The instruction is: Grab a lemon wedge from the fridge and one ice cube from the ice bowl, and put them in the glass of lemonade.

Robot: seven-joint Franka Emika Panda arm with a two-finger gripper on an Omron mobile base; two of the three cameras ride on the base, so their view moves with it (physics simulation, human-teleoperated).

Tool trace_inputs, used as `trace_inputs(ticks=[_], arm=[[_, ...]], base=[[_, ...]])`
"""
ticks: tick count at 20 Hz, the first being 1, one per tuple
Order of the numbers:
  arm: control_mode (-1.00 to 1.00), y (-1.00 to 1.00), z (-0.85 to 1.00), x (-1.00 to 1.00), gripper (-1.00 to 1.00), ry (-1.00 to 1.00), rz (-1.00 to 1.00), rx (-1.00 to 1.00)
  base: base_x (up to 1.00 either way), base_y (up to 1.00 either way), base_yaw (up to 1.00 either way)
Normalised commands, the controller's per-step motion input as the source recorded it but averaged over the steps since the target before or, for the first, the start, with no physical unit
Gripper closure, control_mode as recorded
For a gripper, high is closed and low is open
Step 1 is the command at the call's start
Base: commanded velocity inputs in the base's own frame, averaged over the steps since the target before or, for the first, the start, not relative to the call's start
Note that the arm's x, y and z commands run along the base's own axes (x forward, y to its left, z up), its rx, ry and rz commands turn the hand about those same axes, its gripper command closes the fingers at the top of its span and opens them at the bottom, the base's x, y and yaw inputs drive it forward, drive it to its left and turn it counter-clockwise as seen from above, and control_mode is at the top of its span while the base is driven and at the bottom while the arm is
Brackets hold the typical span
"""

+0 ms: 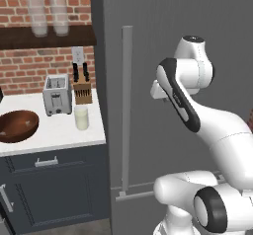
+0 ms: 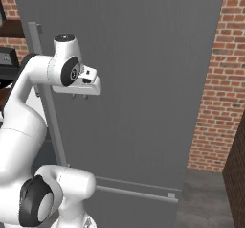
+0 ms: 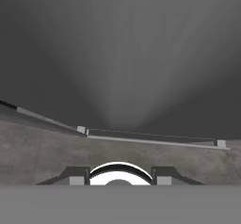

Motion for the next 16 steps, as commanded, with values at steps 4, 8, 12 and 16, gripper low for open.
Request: trace_inputs(ticks=[4, 8, 12, 16], arm=[[-1.0, -0.09, 0.0, -0.07, -1.0, 0.0, -0.02, 0.02], [-1.0, 0.0, -0.01, -0.13, -1.0, 0.0, 0.0, 0.0], [-1.0, 0.0, -0.17, -0.54, -1.0, 0.03, -0.02, 0.02], [-1.0, 0.0, -0.36, -0.62, -1.0, 0.04, -0.01, 0.02]], base=[[0.0, 0.0, 0.0], [0.0, 0.0, 0.0], [0.0, 0.0, 0.0], [0.0, 0.0, 0.0]])
